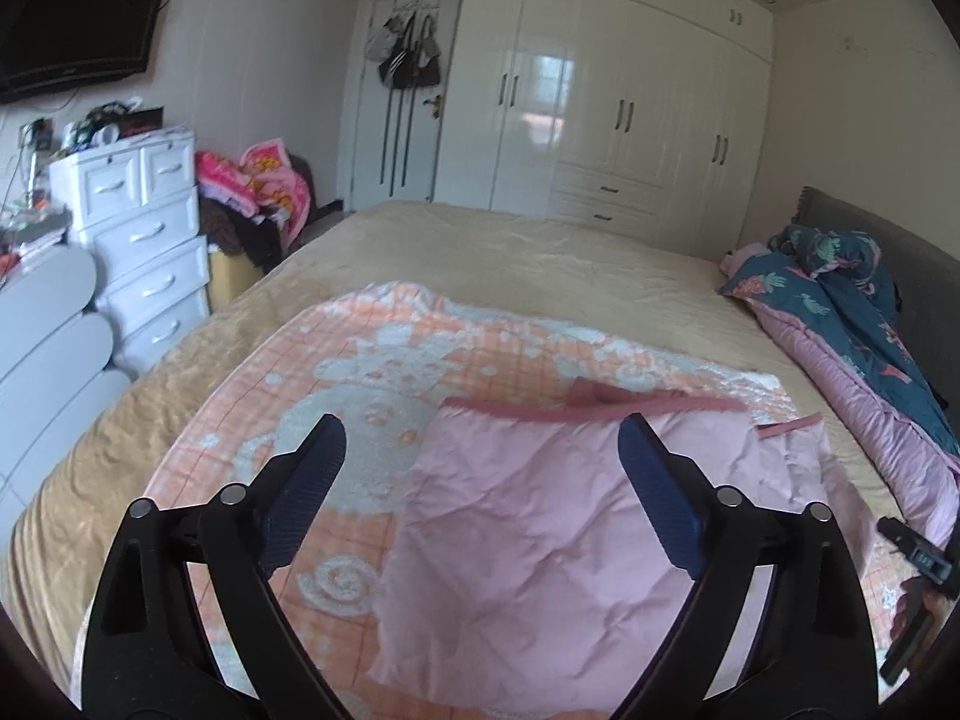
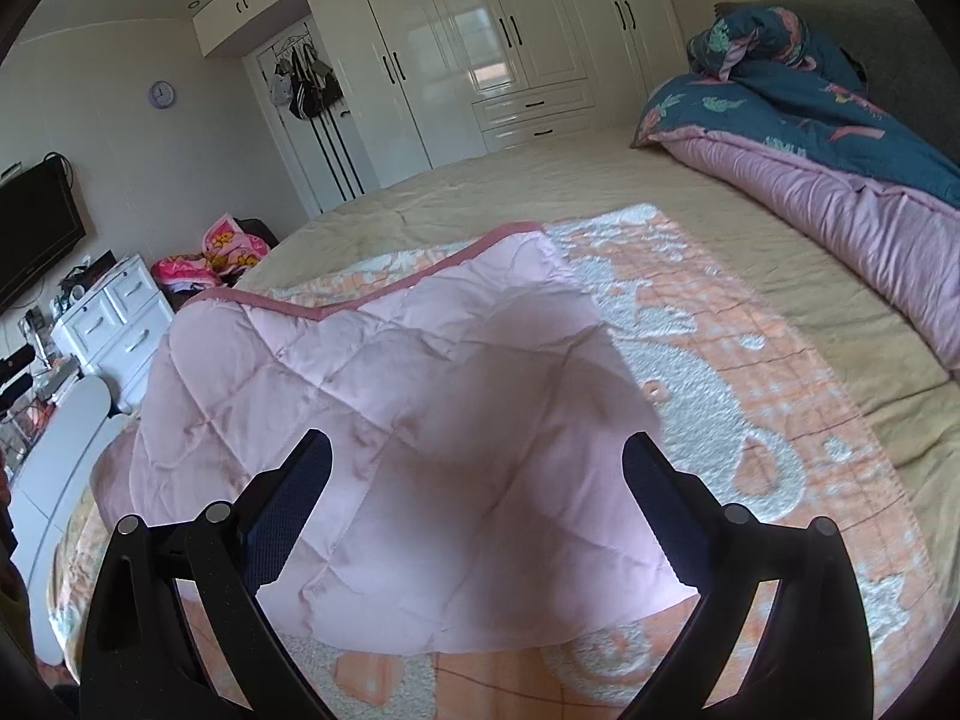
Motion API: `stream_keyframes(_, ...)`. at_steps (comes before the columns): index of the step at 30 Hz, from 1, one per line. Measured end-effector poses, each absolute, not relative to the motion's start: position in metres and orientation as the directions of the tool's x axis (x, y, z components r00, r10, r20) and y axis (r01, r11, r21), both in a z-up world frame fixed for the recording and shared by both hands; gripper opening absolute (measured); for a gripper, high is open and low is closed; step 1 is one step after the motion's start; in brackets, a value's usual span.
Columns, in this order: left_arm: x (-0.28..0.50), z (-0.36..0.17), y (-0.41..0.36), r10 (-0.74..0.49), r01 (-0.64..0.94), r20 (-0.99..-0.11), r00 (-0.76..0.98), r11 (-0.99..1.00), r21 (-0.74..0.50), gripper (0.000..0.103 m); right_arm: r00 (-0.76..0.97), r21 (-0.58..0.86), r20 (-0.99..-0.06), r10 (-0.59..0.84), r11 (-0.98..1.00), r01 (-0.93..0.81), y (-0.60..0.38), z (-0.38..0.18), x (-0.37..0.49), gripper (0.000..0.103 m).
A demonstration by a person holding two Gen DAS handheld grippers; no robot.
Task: Fold large clothes
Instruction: 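Grasp the folded jacket edge with the right gripper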
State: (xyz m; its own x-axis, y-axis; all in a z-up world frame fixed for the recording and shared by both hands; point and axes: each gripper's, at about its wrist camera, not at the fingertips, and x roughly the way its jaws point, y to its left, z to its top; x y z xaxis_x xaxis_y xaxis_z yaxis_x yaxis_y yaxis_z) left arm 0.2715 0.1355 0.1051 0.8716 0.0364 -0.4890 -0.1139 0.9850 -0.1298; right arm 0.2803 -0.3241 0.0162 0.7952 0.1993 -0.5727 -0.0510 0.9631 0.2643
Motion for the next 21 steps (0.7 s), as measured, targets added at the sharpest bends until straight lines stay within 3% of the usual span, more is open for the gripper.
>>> stream_keyframes(7,0.284,0.029,0.172,0.069,-0.186,-0.627,0.776,0.975,-0.124,0.09,0.772,0.184,-0.62,0.14,0.983,-0.03,-0.338,0.012,0.308,0.097)
stream_keyframes(14,0.298,-0.024,0.179,-0.096,-0.102,-0.676,0.731,0.964,-0.246,0.091,0.646,0.083,-0.754,0.115,0.993,-0.08,-0.328,-0.019,0.359,0.097)
stream_keyframes(18,0.305,-0.034,0.172,-0.152,-0.055,-0.676,0.721,0.96,-0.275,0.091,0.647,0.041,-0.756,0.095,0.994,-0.099,-0.322,-0.03,0.365,0.097)
stream_keyframes(19,0.306,-0.033,0.168,-0.15,-0.044,-0.674,0.723,0.964,-0.262,0.089,0.649,0.049,-0.754,0.1,0.994,-0.096,-0.323,-0.032,0.366,0.097)
stream_keyframes(21,0.305,-0.03,0.159,-0.141,-0.022,-0.659,0.739,0.973,-0.232,0.063,0.66,0.055,-0.744,0.107,0.994,-0.099,-0.324,-0.035,0.367,0.097)
